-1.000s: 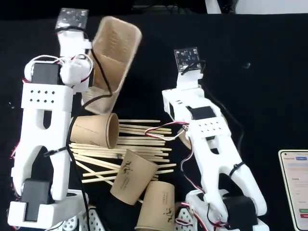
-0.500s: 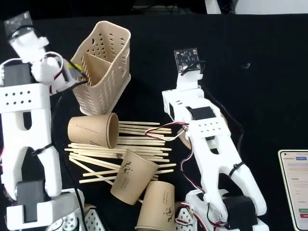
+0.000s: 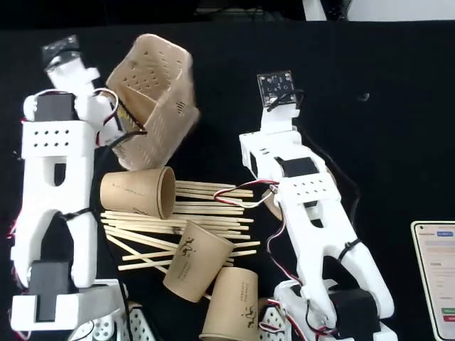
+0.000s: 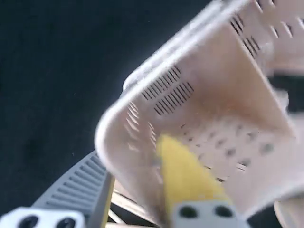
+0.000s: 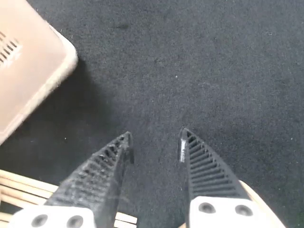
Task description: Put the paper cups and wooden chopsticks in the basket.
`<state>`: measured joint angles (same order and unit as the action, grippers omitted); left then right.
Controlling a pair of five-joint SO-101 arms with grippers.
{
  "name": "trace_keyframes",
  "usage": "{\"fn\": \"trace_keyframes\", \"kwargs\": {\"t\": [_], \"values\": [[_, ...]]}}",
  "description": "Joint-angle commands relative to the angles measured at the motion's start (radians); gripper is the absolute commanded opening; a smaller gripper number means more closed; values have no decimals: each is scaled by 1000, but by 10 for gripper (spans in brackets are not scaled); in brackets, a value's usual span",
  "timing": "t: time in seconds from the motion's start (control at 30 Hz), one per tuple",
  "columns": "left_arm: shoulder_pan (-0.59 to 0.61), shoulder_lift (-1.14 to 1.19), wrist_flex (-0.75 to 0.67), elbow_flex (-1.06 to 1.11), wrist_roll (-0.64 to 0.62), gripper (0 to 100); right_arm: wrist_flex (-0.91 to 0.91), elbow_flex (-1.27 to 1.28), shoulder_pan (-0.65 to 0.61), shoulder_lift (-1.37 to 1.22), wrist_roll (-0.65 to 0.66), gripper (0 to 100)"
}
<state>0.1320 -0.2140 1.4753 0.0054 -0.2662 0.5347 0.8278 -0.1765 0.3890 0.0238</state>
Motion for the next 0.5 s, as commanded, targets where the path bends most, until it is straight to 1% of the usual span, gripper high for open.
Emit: {"fn": "trace_keyframes", "kwargs": {"t": [0.0, 0.1, 0.2, 0.33, 0.4, 0.47], "values": [[-44, -8, -64, -42, 180, 27, -17, -5, 3, 5, 6, 170], [-44, -5, -81, -96, 325, 32, -9, -7, 5, 13, 3, 170], [-44, -3, -83, -134, 423, 35, 21, -27, 6, 13, 2, 170], [-35, -2, -135, -108, 433, 52, 61, -59, 8, 19, 2, 170], [-13, -3, -144, -81, 411, 108, 126, -102, 12, 48, 5, 170], [5, -3, -144, -62, 353, 182, 235, -165, 37, 105, 5, 172]]}}
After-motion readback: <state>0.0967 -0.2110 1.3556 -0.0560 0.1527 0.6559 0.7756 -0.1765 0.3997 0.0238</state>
